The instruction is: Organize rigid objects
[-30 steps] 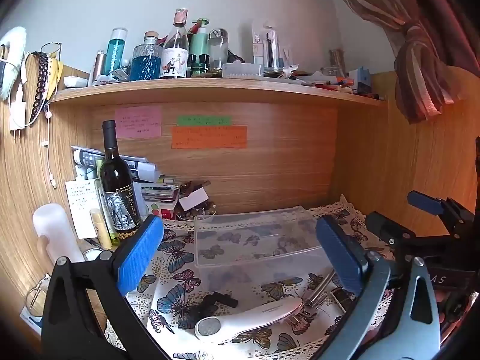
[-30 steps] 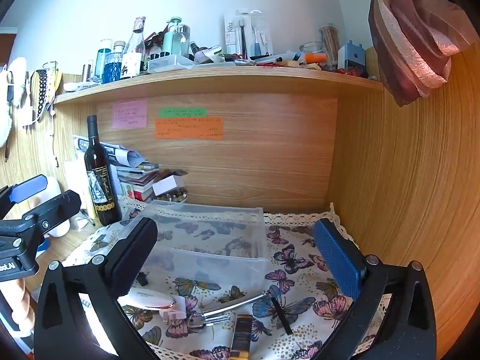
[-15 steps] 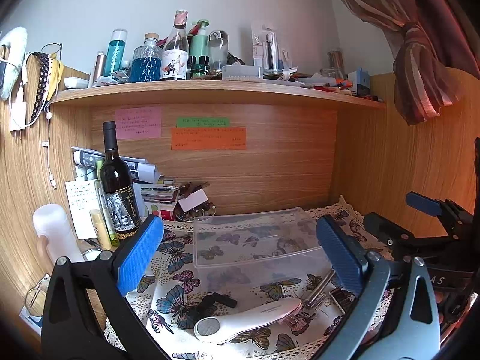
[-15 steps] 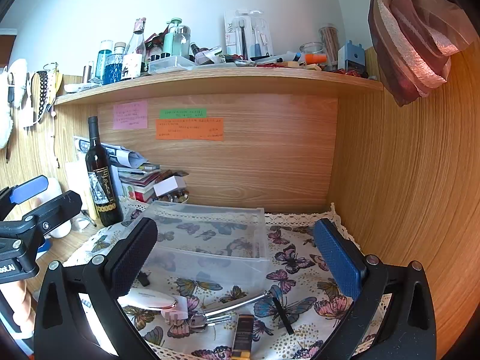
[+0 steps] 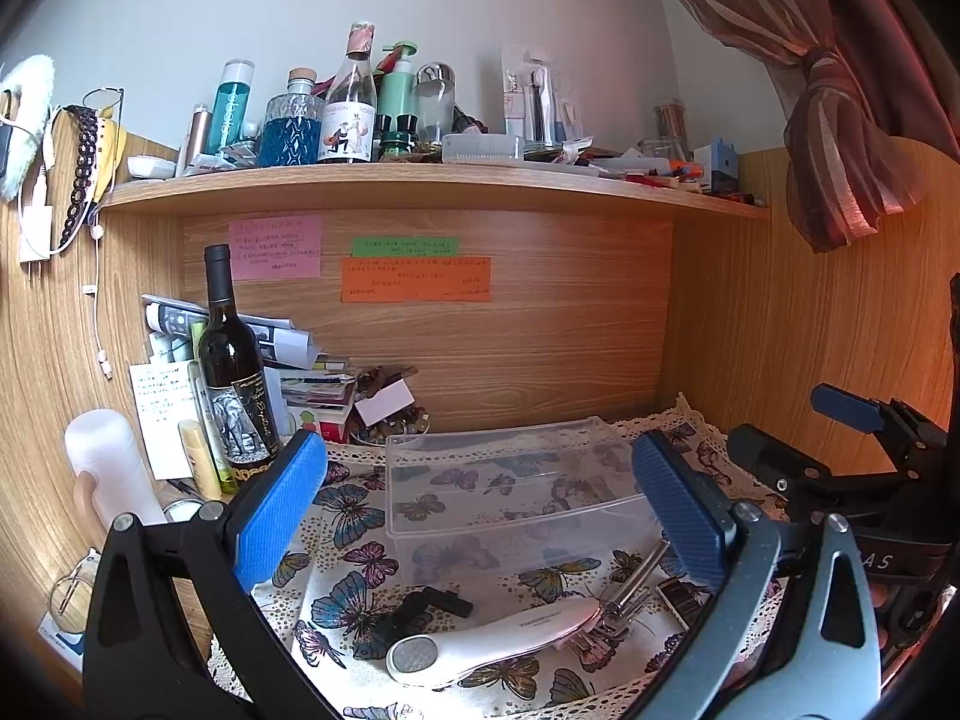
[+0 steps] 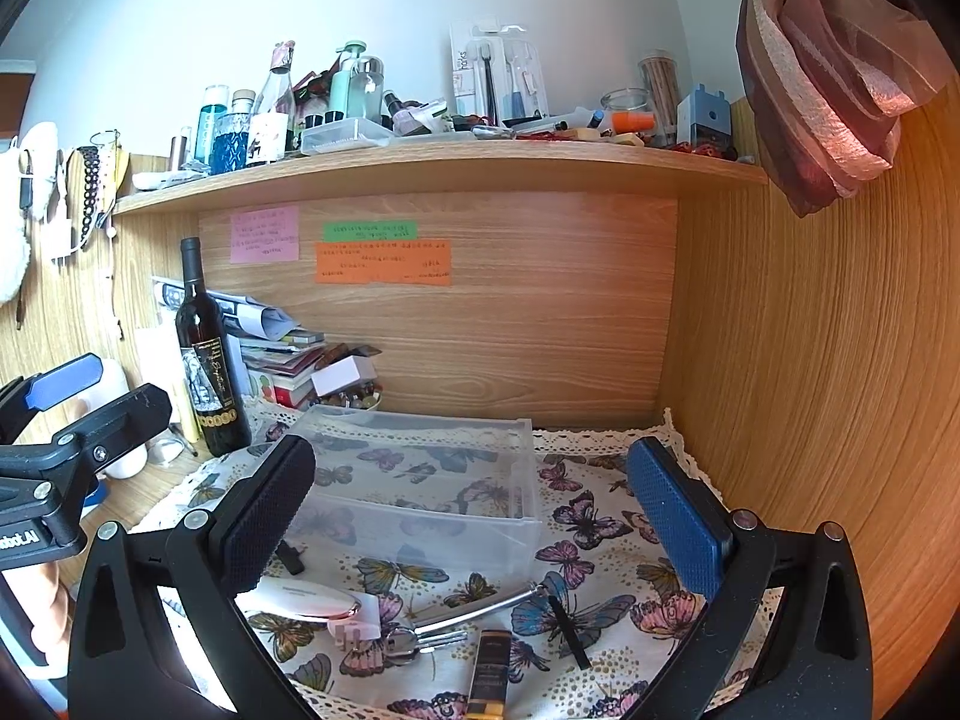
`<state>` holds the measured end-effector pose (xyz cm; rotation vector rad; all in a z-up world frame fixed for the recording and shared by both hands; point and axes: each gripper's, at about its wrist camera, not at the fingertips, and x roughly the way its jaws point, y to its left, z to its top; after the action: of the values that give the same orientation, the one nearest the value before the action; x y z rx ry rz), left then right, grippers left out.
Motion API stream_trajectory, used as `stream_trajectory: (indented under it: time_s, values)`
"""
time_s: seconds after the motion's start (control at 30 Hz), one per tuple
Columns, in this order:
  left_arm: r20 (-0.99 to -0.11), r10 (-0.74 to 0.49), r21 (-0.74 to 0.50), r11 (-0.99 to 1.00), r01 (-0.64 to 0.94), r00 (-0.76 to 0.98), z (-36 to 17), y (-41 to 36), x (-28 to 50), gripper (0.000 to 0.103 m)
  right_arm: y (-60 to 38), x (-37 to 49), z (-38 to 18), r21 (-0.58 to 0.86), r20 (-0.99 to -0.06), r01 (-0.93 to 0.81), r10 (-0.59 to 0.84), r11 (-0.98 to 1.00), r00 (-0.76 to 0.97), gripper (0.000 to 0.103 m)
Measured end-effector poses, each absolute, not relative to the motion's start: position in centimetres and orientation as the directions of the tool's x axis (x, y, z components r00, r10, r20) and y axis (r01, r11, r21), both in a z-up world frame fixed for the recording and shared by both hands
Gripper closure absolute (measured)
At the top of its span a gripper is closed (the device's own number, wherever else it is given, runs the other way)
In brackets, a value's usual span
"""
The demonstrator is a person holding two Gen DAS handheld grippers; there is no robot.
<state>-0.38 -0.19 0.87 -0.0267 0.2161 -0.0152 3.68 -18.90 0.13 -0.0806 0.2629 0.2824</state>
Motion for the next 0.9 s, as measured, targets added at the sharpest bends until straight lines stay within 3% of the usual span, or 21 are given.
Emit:
stream_trajectory:
  time_s: [0.9]
  values:
    - [-0.205,-0.023,-0.028,0.999,0.018,0.978,0.67,-0.26,-0.43,0.0,-18.89,3.37,0.11,-0.032,-0.261,-0.293,0.275,0.956,0.925,0.0]
